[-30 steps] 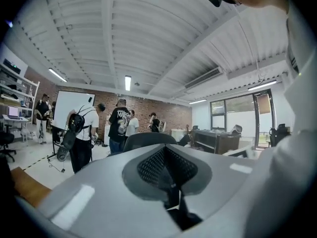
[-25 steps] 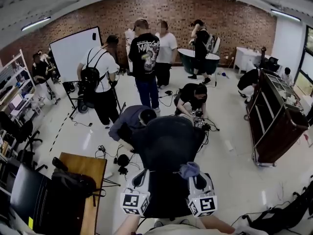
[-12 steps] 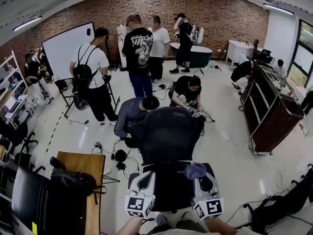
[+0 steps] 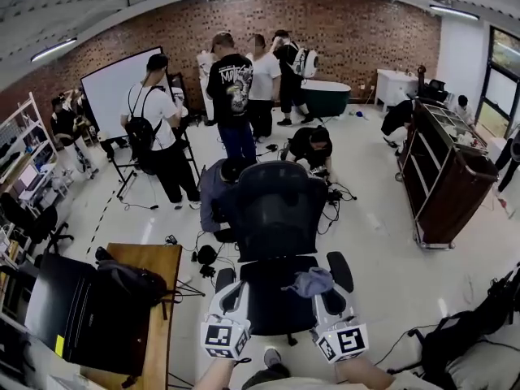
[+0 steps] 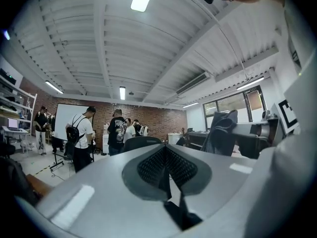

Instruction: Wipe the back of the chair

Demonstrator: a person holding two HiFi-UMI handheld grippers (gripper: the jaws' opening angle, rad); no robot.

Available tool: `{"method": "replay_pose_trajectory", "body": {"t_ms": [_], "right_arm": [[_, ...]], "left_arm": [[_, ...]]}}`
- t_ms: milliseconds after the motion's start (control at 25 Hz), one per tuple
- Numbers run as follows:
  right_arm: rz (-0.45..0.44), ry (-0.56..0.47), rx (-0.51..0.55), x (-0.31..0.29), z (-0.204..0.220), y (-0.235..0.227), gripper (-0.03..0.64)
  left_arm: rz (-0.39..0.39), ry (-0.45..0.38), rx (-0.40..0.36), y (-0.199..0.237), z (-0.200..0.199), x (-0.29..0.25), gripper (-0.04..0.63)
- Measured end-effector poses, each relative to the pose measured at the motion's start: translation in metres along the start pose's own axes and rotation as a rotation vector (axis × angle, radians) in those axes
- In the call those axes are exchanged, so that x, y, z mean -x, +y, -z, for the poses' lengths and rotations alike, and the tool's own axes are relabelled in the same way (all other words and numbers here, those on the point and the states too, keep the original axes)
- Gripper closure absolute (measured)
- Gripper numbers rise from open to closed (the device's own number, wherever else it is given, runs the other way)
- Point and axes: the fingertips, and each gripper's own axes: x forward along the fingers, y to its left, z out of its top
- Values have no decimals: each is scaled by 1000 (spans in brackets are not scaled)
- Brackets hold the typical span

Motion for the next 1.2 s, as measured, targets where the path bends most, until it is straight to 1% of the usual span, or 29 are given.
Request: {"method": "replay_pose_trajectory", "body": {"t_ms": [80,160,280,360,480,600,800,880,1000,1040,1120,1160,1200], "right_arm": [[6,-17,34,44,-27,7,563],[15,-35,41,89,-50,11,563],[46,-9,7,147,-60,12,563],[56,5,-14,181,-68,13,563],[55,-2,-15,218,-86,19,565],[49,-10,-18,238,-101,35,566],[33,-33,-7,246,-128,66,566],[32,-31,-14,250,-133,75,566],[23,-56,1,261,-147,82,566],[21,-57,2,261,-148,84,566],[25,-40,-18,263,-144,87,566],[28,-30,-29,266,-142,89,566],[29,-21,-33,270,-141,91,566]], "left_arm": [[4,-43,14,-31,-11,32,538],[16,-72,13,-66,-20,62,538],[24,-52,12,-115,-21,104,538],[48,-37,23,-147,-22,129,538],[70,-38,22,-179,-36,159,538],[72,-48,-2,-193,-54,183,538],[55,-98,-23,-190,-88,208,538],[47,-104,-24,-190,-93,217,538],[36,-122,-24,-194,-100,235,538],[30,-101,-21,-194,-99,239,538],[19,-11,1,-195,-94,251,538],[14,-4,-1,-194,-94,257,538],[7,-36,-13,-192,-95,260,538]]}}
